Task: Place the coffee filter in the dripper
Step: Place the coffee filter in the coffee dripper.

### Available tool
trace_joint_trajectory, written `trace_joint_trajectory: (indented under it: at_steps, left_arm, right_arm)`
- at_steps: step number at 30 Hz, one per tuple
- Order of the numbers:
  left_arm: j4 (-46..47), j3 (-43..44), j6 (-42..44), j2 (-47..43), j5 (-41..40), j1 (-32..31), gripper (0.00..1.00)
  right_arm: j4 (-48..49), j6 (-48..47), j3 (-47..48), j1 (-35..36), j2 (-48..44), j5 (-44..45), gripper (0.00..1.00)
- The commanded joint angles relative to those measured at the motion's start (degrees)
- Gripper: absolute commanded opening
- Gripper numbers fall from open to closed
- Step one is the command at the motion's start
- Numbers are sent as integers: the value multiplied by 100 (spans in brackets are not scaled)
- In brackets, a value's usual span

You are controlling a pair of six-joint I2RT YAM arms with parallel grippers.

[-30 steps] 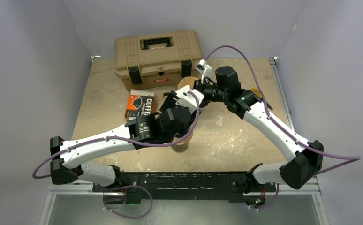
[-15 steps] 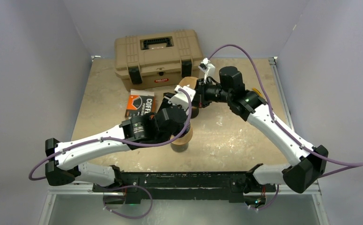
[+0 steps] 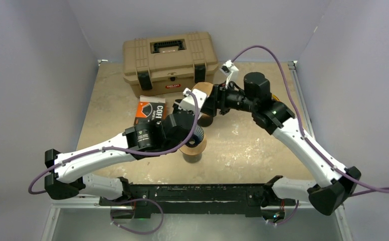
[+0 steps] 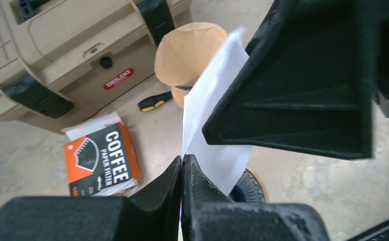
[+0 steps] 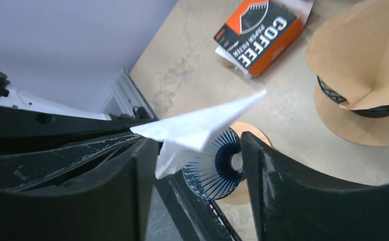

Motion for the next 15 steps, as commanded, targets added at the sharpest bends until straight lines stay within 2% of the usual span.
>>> trace_joint_trajectory:
  at_steps: [1, 3, 6, 15]
  left_arm:
    - [-34, 412, -444, -292, 589, 7, 0]
    - [-119, 492, -634, -349, 781, 7, 0]
    - [-252, 600, -974, -474, 1073, 7, 0]
    - [-495, 514, -2040, -999, 1501, 7, 0]
  right_arm:
    - [182, -178, 126, 28, -613, 625, 70]
    - [188, -222, 126, 29, -774, 809, 80]
    - [193, -303, 126, 30, -975, 1076, 89]
    - [162, -380, 106, 30, -1266, 1301, 98]
